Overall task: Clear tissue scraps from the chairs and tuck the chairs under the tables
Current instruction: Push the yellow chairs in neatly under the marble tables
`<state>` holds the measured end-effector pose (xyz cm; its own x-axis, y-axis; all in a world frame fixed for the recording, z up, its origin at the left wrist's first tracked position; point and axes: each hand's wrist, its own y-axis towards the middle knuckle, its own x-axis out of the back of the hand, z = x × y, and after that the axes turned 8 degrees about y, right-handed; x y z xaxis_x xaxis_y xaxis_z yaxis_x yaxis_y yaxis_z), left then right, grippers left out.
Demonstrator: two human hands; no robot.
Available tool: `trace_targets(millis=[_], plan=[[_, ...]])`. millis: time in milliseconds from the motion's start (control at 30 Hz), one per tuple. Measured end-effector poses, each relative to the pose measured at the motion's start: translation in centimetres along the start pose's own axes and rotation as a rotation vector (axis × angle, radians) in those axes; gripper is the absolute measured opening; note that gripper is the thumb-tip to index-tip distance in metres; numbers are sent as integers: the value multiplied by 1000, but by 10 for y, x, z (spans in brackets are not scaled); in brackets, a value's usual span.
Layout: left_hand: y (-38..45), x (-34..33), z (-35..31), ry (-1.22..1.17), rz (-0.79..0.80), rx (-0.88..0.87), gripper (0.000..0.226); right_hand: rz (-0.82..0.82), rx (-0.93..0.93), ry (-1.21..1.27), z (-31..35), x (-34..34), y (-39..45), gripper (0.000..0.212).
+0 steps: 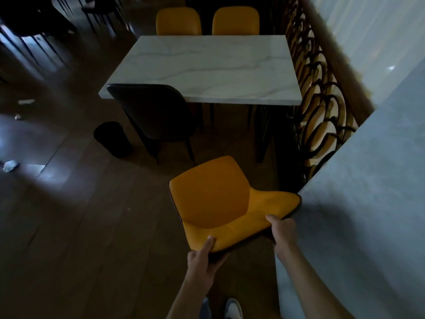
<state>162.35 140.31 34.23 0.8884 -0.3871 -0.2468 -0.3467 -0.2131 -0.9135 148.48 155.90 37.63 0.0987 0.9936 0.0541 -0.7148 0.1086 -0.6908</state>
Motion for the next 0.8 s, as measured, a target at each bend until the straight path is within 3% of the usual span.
trace_targets(millis=[133,300,400,467,800], plan=[[3,-4,-32,55,20,-6,75,-43,14,50,-1,-20,-1,14],[15,-13,-70,142,70,-27,37,-95,-10,157,2,-45,0,18],[24,-18,-93,187,54,-31,56,-136,-25,205,6,-62,3,10],[32,-21,-106,206,31,-43,68,-159,-28,241,10,-74,5,19],[68,-48,-186,343,86,-71,49,-179,-25,370,32,-132,23,32]])
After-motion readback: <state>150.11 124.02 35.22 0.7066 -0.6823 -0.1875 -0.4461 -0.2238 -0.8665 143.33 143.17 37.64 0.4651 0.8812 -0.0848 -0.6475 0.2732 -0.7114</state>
